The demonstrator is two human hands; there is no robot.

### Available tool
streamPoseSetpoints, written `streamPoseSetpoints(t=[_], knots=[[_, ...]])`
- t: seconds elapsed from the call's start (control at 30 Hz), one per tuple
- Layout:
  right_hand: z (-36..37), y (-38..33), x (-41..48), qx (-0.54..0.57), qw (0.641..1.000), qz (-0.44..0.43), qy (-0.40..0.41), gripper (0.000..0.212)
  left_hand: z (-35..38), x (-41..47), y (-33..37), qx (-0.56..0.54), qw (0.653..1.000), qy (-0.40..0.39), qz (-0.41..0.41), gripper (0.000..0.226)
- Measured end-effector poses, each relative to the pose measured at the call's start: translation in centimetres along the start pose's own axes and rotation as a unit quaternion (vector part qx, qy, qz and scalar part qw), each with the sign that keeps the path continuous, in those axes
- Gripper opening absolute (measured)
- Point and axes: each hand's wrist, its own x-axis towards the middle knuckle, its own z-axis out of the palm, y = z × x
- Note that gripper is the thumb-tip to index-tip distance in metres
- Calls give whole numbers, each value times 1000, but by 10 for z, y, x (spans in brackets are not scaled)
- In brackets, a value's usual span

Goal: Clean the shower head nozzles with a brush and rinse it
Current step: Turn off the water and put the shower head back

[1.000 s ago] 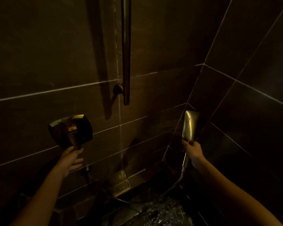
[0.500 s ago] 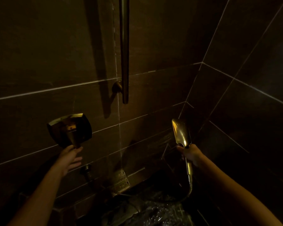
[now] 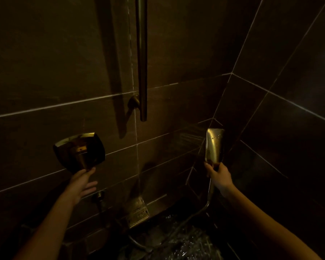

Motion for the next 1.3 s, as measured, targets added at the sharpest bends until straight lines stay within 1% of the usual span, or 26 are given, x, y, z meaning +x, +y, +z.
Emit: streamPoseSetpoints(t=[0.17,0.23,0.33,0.47,0.57,0.7,0.83,0.87,0.93,0.97,1.1,1.17,1.3], knots=[[3,17,11,-45,998,46,-5,36,2,-1,3,-42,999,-9,-16,47],[6,26,17,-46,997,61,-8,39,2,-1,4,-65,998,-13,-22,48],[10,33,22,-24,997,76,-4,35,4,0,7,-132,990,-9,-40,53],[13,22,18,40,997,72,4,24,6,2,14,-243,968,-4,-64,48],[10,14,17,70,995,77,1,21,9,2,18,-279,958,-9,-68,48],[7,9,22,77,993,87,-15,20,7,5,22,-279,957,-14,-77,51],[5,-2,23,38,997,73,12,20,7,11,24,-283,955,-21,-79,53],[4,-4,23,35,997,72,15,19,9,13,25,-282,956,-22,-81,48],[2,-10,22,46,996,72,7,19,12,15,27,-272,958,-26,-81,28],[0,-12,22,51,996,71,2,21,13,16,28,-268,960,-28,-81,24],[-4,-15,19,68,995,71,-25,26,7,15,24,-249,965,-29,-71,52],[-4,-14,17,69,995,73,-27,29,5,13,18,-211,975,-25,-67,53],[-4,-16,14,88,993,73,-38,35,7,6,12,-112,993,-33,-34,46]])
